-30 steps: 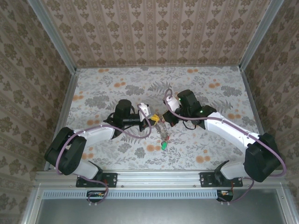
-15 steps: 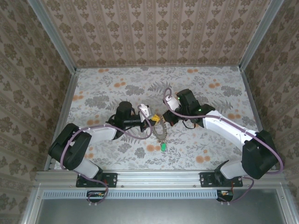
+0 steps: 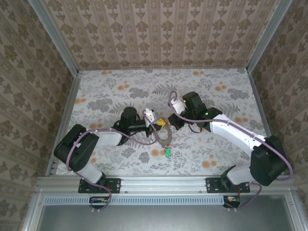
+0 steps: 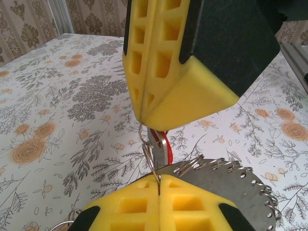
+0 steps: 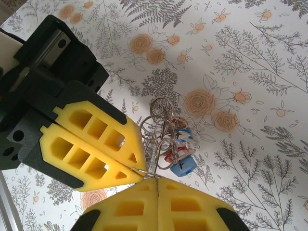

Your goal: Put the keys on the keyring

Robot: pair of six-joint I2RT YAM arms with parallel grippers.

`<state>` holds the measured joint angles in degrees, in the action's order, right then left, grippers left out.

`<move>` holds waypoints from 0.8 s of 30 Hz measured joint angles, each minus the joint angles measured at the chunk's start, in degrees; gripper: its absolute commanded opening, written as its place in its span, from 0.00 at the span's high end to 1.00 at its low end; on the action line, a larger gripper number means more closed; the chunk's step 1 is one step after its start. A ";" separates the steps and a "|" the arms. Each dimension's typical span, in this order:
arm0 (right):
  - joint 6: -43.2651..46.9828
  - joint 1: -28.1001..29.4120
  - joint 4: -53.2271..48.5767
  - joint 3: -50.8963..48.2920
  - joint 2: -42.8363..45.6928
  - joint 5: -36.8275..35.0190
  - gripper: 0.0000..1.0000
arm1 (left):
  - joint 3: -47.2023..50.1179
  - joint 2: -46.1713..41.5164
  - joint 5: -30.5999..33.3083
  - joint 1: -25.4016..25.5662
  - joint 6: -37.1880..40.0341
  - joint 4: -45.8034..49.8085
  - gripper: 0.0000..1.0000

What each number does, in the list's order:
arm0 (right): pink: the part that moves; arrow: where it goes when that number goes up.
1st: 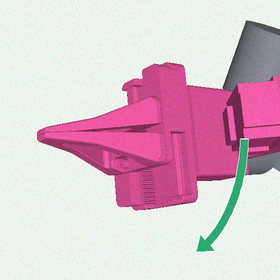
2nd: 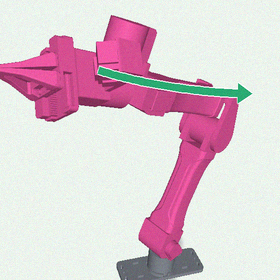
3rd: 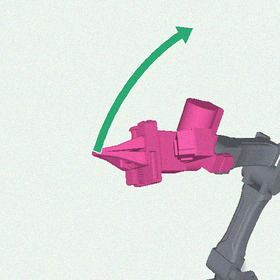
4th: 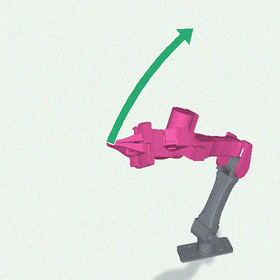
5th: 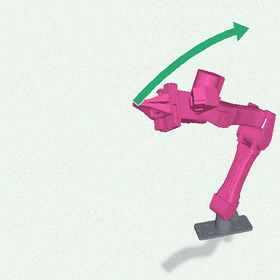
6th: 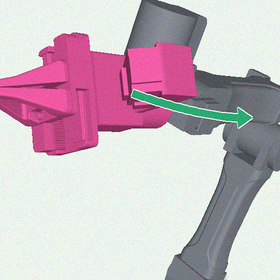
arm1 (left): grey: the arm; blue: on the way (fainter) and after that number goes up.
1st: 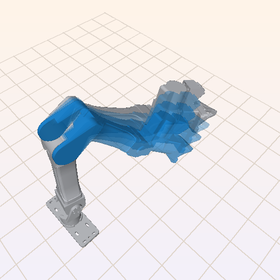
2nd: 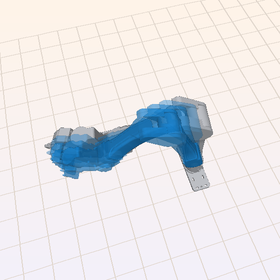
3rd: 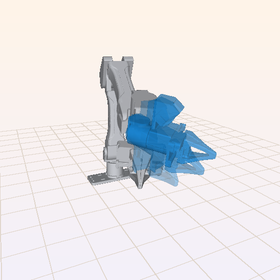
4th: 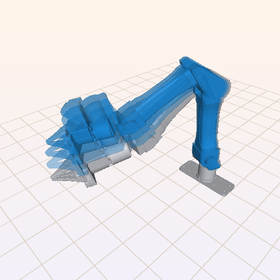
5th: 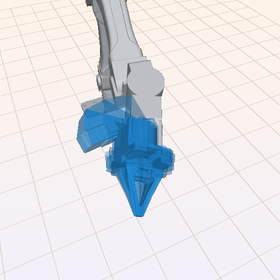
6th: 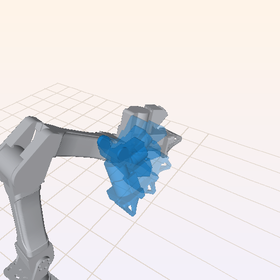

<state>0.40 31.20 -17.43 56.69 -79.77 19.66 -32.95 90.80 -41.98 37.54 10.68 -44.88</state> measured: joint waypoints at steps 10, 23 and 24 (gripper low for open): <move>1.40 0.76 -0.90 0.37 0.09 -0.48 1.00 | 0.70 0.00 0.70 0.00 -1.64 -0.61 0.74; 2.40 1.11 -1.27 0.79 0.17 -1.07 1.00 | 0.68 -0.52 1.36 0.37 -1.92 -0.46 0.66; 2.40 1.11 -1.27 0.81 0.17 -1.07 1.00 | 0.68 -0.70 1.42 0.37 -1.92 -0.46 0.66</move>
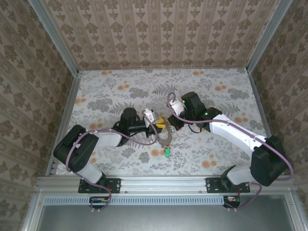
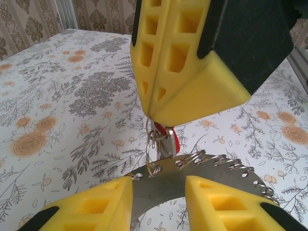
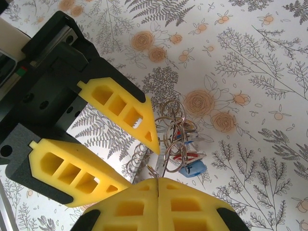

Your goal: Put the keys on the keyring

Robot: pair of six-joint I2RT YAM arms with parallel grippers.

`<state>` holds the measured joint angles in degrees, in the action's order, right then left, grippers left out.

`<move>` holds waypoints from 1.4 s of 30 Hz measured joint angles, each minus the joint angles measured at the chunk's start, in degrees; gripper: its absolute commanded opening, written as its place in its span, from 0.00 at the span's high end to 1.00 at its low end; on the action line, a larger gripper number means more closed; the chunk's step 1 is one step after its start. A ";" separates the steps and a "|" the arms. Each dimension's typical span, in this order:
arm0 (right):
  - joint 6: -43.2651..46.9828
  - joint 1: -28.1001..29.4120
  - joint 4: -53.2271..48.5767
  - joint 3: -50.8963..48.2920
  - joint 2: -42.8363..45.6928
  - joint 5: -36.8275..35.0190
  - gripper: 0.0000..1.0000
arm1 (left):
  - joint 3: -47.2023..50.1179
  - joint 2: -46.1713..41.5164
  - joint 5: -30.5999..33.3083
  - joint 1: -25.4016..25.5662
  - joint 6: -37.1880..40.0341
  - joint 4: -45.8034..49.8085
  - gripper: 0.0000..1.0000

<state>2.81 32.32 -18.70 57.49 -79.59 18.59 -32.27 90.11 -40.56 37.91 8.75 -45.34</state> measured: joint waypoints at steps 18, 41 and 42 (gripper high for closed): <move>0.00 0.22 -0.42 0.33 0.00 -0.02 1.00 | -1.99 -3.43 0.81 -0.07 3.98 6.84 0.62; 0.00 0.22 -0.87 0.33 0.00 0.00 1.00 | -6.88 -0.46 0.44 -0.11 7.63 12.61 0.64; 0.00 0.22 -0.87 0.33 0.00 0.00 1.00 | -7.06 -0.35 0.37 -0.11 7.65 12.74 0.65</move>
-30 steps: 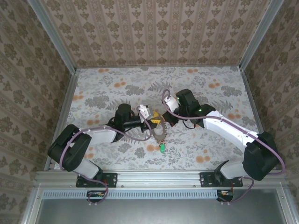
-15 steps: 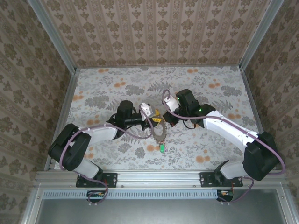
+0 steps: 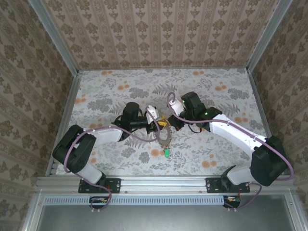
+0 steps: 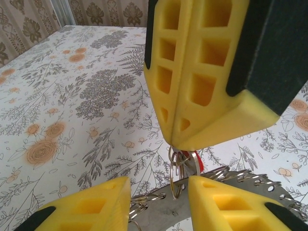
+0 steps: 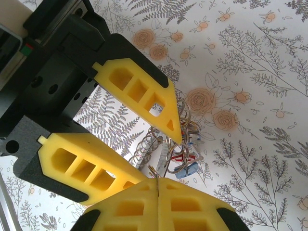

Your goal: Put the keys on the keyring

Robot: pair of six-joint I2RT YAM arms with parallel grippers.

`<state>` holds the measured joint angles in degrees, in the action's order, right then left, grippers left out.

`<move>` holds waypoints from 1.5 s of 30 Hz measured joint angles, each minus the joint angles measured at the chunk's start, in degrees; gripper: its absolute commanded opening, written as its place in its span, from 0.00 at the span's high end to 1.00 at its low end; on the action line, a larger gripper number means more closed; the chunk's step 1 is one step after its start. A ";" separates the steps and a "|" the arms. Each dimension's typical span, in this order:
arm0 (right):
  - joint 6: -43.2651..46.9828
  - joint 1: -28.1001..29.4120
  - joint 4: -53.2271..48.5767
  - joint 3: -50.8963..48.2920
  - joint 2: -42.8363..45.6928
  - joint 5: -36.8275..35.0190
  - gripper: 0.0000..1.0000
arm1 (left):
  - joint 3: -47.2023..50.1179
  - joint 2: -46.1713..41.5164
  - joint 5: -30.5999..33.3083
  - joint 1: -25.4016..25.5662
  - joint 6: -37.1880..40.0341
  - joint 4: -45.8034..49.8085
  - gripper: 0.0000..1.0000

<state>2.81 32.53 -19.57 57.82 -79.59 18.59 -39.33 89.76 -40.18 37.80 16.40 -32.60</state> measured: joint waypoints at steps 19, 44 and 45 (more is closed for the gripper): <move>0.00 0.00 0.00 0.00 0.00 0.00 1.00 | -2.32 0.68 -0.11 0.00 2.08 3.13 0.73; -0.31 0.04 0.04 -0.17 0.15 -4.96 1.00 | -1.25 1.31 -1.07 0.04 1.92 0.35 1.00; -0.46 0.02 0.04 -0.24 0.26 -5.09 1.00 | -1.01 1.31 -1.07 0.04 1.53 -0.37 1.00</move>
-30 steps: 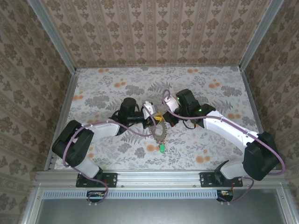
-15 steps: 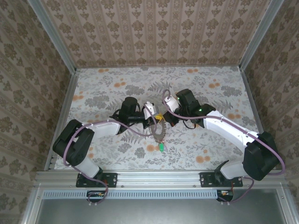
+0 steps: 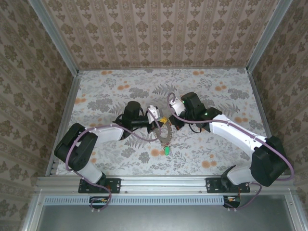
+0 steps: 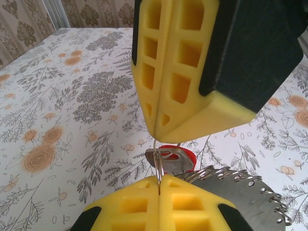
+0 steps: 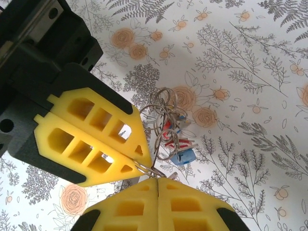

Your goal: Put the keys on the keyring

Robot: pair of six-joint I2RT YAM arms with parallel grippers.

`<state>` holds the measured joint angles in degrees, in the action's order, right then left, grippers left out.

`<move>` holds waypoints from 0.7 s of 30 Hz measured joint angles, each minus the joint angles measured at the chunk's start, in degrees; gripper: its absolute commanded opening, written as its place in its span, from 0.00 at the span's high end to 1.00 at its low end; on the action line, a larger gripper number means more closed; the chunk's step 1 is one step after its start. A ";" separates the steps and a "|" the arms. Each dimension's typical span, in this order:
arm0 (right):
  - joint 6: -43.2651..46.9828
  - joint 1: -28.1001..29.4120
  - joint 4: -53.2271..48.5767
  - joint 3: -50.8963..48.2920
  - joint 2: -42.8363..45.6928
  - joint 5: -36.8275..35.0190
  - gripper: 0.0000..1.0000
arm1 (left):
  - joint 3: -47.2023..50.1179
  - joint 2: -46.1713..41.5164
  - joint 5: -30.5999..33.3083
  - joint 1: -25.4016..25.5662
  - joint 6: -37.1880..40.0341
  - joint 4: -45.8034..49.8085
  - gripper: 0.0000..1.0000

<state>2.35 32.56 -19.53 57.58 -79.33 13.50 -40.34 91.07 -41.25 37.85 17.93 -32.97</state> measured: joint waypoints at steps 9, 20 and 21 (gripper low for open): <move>-0.24 -0.04 0.00 0.00 0.28 0.72 1.00 | 1.01 0.00 0.15 0.02 -1.42 -2.54 0.85; 0.07 -0.04 -0.04 0.02 0.76 4.04 1.00 | 0.87 -0.04 0.20 0.11 -1.20 -1.16 0.66; 0.11 -0.04 -0.04 0.02 0.76 4.15 1.00 | 0.81 -0.07 0.22 0.11 -1.18 -0.70 0.66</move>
<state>2.46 32.51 -19.57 57.60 -78.56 17.65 -39.53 91.00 -41.04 37.95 16.75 -33.67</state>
